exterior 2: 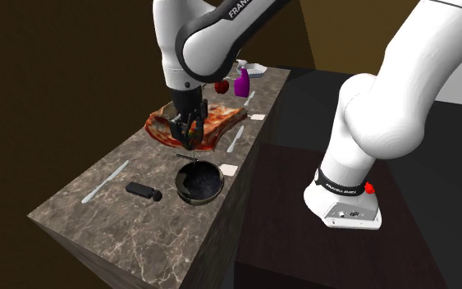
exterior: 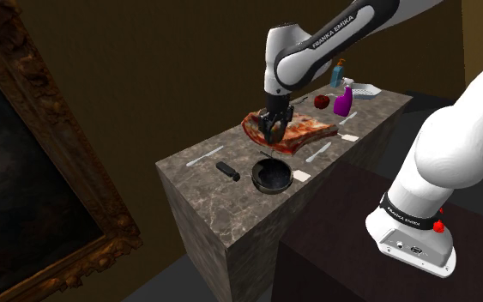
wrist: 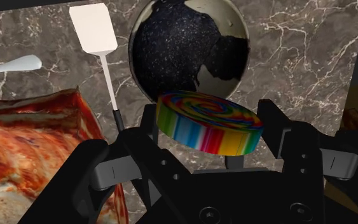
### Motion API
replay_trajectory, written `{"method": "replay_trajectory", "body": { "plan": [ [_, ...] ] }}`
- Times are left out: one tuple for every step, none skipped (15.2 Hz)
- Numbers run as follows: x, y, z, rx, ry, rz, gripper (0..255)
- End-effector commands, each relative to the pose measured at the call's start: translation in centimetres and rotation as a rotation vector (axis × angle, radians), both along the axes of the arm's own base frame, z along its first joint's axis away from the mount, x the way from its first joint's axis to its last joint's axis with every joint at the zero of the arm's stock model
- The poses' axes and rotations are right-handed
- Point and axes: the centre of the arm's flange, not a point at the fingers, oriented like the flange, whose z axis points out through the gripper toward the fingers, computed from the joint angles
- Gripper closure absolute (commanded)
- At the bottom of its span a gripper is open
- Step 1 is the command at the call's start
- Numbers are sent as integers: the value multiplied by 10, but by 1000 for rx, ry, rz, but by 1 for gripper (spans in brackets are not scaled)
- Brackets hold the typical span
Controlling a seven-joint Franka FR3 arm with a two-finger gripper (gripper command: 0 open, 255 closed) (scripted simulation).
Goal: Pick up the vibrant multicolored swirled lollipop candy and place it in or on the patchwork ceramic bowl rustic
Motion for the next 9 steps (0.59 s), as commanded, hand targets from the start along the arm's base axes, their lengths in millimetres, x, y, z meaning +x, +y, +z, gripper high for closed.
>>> {"method": "replay_trajectory", "body": {
  "plan": [
    [-1, 1, -10, 0, -1, 0, 255],
    [-1, 1, -16, 0, -1, 0, 255],
    [-1, 1, -21, 0, -1, 0, 255],
    [-1, 1, -26, 0, -1, 0, 255],
    [-1, 1, -31, 0, -1, 0, 255],
    [-1, 1, -37, 0, -1, 0, 255],
    [-1, 1, -42, 0, -1, 0, 255],
    [-1, 1, -52, 0, -1, 0, 255],
    [-1, 1, -52, 0, -1, 0, 255]
  ]
}}
